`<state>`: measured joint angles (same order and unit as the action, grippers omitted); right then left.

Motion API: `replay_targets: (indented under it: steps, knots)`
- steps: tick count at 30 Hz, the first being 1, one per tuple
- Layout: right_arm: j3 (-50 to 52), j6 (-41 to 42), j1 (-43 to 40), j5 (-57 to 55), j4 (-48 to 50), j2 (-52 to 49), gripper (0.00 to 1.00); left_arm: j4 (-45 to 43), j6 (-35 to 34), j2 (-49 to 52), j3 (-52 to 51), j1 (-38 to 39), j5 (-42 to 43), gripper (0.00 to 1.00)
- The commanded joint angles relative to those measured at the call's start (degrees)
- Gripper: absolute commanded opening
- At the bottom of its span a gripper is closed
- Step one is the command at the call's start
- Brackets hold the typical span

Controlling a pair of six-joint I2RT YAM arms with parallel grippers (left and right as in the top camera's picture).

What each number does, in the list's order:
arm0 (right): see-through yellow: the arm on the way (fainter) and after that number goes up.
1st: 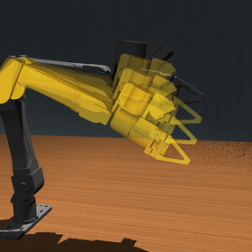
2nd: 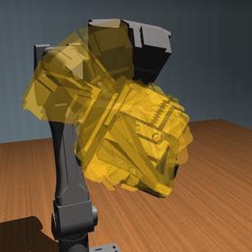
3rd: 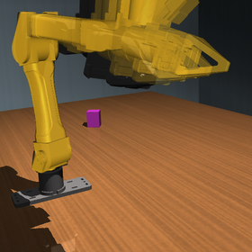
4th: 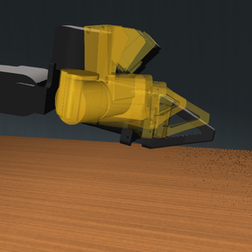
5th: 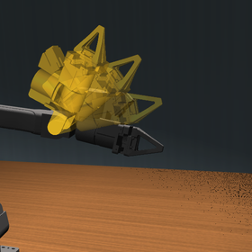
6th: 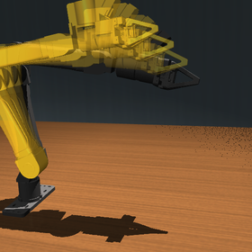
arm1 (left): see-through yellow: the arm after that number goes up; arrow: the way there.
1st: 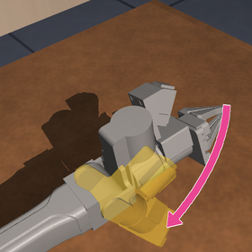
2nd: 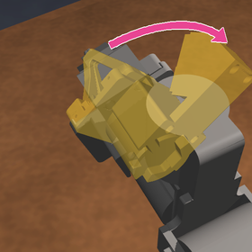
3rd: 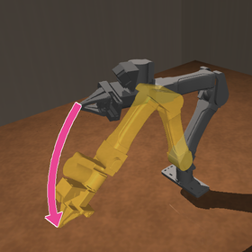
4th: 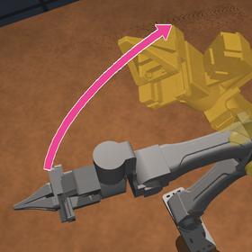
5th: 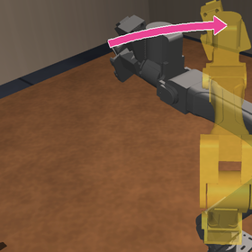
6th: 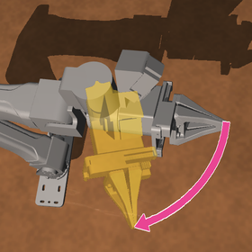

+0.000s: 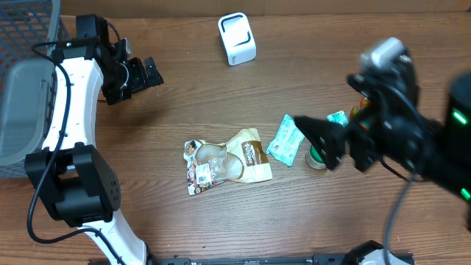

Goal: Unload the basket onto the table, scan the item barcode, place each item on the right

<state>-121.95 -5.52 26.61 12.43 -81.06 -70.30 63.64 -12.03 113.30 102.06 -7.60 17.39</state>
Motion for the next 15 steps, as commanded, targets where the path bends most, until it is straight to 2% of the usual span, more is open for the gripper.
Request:
replay_targets:
  steps: [1, 8, 15]
  knots:
    - [0.07, 0.17, -0.11, -0.39, 0.04, 5.7, 1.0, -0.02, -0.39, -0.15, 1.11, 0.22, 0.02, 1.0]
    - [0.07, 0.17, -0.11, -0.39, -2.38, 14.34, 1.0, -0.02, -0.37, -0.15, 1.11, 0.22, 0.02, 0.99]
    - [0.07, 0.17, -0.13, -0.39, -9.57, 20.61, 1.0, 0.0, -0.39, -0.15, 1.11, 0.22, 0.02, 1.0]
